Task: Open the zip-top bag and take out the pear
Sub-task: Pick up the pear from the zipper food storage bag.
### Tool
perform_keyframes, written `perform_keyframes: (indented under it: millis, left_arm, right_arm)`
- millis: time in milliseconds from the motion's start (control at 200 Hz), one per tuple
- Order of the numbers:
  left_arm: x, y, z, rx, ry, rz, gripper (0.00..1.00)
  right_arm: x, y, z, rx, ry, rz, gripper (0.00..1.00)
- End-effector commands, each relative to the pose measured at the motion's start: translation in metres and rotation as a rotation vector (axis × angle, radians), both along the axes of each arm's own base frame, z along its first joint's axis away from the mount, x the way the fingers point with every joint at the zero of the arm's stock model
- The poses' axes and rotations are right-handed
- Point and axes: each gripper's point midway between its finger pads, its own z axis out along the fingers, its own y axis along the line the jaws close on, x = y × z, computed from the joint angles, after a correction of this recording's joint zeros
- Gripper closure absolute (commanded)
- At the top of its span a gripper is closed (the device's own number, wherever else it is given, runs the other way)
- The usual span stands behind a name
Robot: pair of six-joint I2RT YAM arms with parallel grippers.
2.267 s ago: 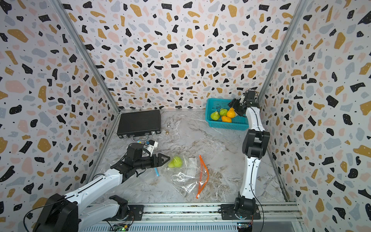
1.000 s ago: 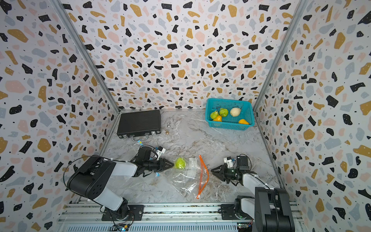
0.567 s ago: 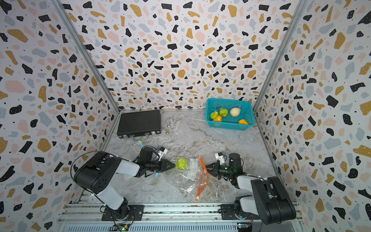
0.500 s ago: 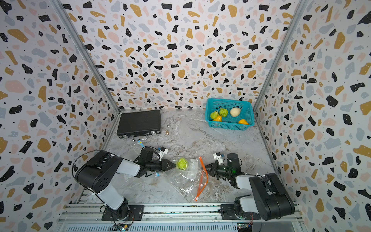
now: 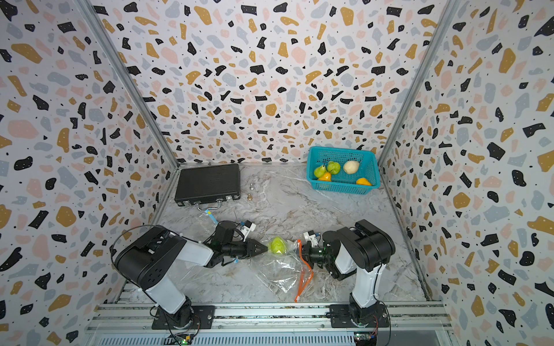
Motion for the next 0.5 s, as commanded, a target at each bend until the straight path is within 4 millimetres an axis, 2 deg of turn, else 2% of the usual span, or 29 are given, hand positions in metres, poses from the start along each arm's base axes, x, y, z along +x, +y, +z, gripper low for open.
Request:
perform_keyframes:
  millis: [0, 50, 130, 215, 380, 496]
  left_arm:
    - [-0.003, 0.000, 0.021, -0.019, -0.027, 0.002, 0.69]
    - [-0.002, 0.001, 0.034, -0.021, -0.051, 0.008, 0.66]
    - [0.000, 0.007, 0.047, 0.028, -0.097, 0.016, 0.45]
    - [0.006, 0.019, 0.053, 0.116, -0.132, 0.031, 0.33]
    - [0.024, 0.046, 0.044, 0.285, -0.125, 0.089, 0.26]
    - [0.036, 0.050, 0.028, 0.357, -0.121, 0.106, 0.18]
  right_arm:
    - [0.011, 0.003, 0.007, 0.021, -0.064, -0.026, 1.00]
    - [0.012, 0.004, 0.004, 0.014, -0.070, -0.023, 1.00]
    - [0.012, 0.004, -0.007, -0.005, -0.051, -0.024, 0.95]
    - [0.012, 0.003, -0.017, -0.021, -0.037, -0.023, 0.93]
    - [0.014, 0.005, -0.011, -0.010, -0.063, -0.015, 0.93]
    - [0.013, 0.005, -0.016, -0.016, -0.052, -0.009, 0.92]
